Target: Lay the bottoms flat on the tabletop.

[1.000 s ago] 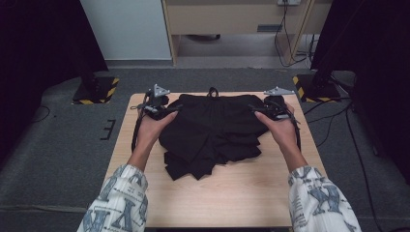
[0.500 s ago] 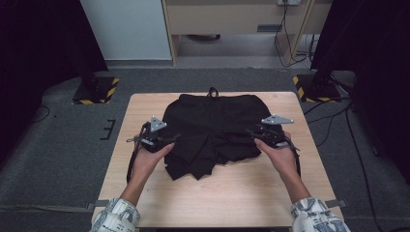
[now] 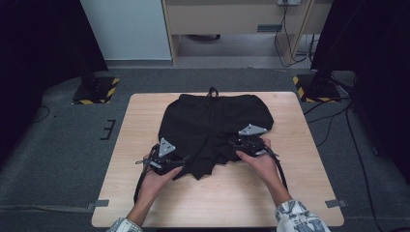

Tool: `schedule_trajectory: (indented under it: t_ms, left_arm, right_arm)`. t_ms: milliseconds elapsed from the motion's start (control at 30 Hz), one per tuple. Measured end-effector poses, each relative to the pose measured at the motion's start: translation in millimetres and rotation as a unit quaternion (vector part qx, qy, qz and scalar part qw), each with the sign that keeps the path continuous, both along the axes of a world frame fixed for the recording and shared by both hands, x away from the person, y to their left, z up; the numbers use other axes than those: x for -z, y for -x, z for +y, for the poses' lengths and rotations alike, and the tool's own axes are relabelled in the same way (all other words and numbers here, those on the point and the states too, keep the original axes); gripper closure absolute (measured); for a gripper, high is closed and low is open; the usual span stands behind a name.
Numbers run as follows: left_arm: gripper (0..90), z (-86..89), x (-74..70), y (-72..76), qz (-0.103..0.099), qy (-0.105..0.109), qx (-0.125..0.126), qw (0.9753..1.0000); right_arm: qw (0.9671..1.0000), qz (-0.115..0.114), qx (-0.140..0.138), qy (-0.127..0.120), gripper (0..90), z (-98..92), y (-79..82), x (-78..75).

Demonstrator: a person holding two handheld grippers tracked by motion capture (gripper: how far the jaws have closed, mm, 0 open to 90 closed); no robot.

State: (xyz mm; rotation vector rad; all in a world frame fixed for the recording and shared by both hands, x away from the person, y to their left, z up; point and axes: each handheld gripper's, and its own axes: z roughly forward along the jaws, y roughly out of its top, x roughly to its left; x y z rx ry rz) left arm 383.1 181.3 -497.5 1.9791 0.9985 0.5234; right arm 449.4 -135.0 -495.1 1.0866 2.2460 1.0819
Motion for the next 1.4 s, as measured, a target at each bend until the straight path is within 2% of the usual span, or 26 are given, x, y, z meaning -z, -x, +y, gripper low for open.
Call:
schedule_trajectory:
  t_ms: [33,100,133,167,233,267,333,400,467,567,600,667,700,800,900,967,1033,1100,1200,1233,1267,1333,1400]
  left_arm:
    - [25.5,-1.8,2.5,2.4,-0.001,0.002,0.002,1.0]
    - [25.4,-4.7,4.4,4.4,-0.003,-0.005,0.008,1.0]
    - [24.9,-5.5,4.8,4.9,-0.004,-0.004,0.007,1.0]
    - [24.3,-6.7,6.1,5.4,-0.005,0.002,0.004,1.0]
    - [23.2,-11.0,11.0,6.2,0.002,-0.001,0.007,1.0]
    - [22.4,-14.6,13.7,6.7,0.003,-0.011,0.013,0.9998]
    - [22.5,-19.8,15.8,5.7,0.008,-0.014,0.016,0.9997]
    - [26.2,-23.6,17.4,3.0,0.007,-0.025,0.012,0.9996]
    - [35.1,-24.6,19.8,-1.5,0.011,-0.037,0.004,0.9992]
    - [57.5,-23.0,22.6,-7.4,0.018,-0.055,-0.005,0.9983]
    - [66.7,-21.6,22.5,-9.1,0.017,-0.054,-0.01,0.9984]
    - [78.8,-17.9,17.7,-12.3,0.019,-0.045,-0.021,0.9986]
    - [82.8,-16.5,14.9,-13.2,0.015,-0.039,-0.021,0.9989]
    - [86.3,-10.0,1.3,-16.1,-0.003,-0.026,-0.027,0.9993]
    - [87.0,-4.1,-6.0,-24.3,-0.011,-0.02,-0.032,0.9992]
    - [87.0,3.8,-11.1,-36.5,-0.014,-0.016,-0.044,0.9988]
    - [86.1,11.7,-10.0,-48.1,-0.007,-0.017,-0.051,0.9985]
    - [85.9,22.6,-1.4,-61.3,0.001,-0.027,-0.065,0.9975]
    - [85.8,35.0,15.3,-72.9,0.032,-0.026,-0.066,0.997]
    - [84.8,37.8,22.5,-76.5,0.047,-0.037,-0.066,0.996]
    - [82.8,38.7,27.5,-78.2,0.052,-0.042,-0.065,0.9956]
    - [78.3,38.3,32.6,-78.2,0.047,-0.04,-0.064,0.9961]
    - [68.9,36.8,29.2,-76.1,0.035,-0.042,-0.066,0.9964]
  right_arm:
    - [1.0,-0.002,0.002,0.008,51.3,1.5,-1.3,2.3]
    - [0.9997,-0.008,0.01,0.022,71.7,4.5,-3.2,7.1]
    - [0.9997,-0.005,0.014,0.019,82.2,4.3,-3.7,7.7]
    - [0.9998,-0.004,0.014,0.015,88.6,3.7,-3.7,7.7]
    - [0.9998,-0.009,0.016,0.011,89.8,0.4,-2.9,6.1]
    - [0.9998,-0.01,0.018,0.007,89.9,-2.2,-1.8,4.8]
    - [0.9996,-0.014,0.025,-0.001,89.9,-13.8,1.7,0.4]
    - [0.9991,-0.019,0.037,-0.01,89.9,-27.7,6.4,-4.0]
    - [0.9981,-0.022,0.057,-0.012,89.9,-50.3,13.3,-7.8]
    - [0.9958,-0.014,0.089,-0.015,89.9,-80.8,20.9,-7.3]
    - [0.9952,-0.008,0.096,-0.016,89.9,-93.5,23.5,-5.3]
    - [0.9941,-0.001,0.106,-0.024,89.6,-109.9,27.9,-2.1]
    - [0.9933,0.002,0.112,-0.028,88.8,-115.9,30.2,-1.1]
    - [0.9904,0.003,0.13,-0.046,79.7,-127.6,35.9,-1.4]
    - [0.9908,-0.008,0.128,-0.043,72.1,-123.6,38.1,-6.2]
    - [0.9902,-0.012,0.131,-0.047,66.5,-118.3,38.6,-10.3]
    - [0.9908,-0.017,0.125,-0.049,62.1,-110.8,40.1,-14.1]
    - [0.9931,-0.01,0.105,-0.052,59.4,-98.7,43.5,-14.1]
    - [0.9954,-0.001,0.078,-0.055,58.1,-80.0,48.4,-9.7]
    - [0.9962,0.001,0.069,-0.053,57.5,-72.6,49.5,-7.7]
    - [0.997,0.003,0.059,-0.05,57.5,-64.0,50.4,-5.5]
    - [0.9975,0.008,0.051,-0.048,56.8,-51.0,50.3,-2.6]
    - [0.9974,0.006,0.048,-0.054,56.1,-40.3,49.5,-1.9]
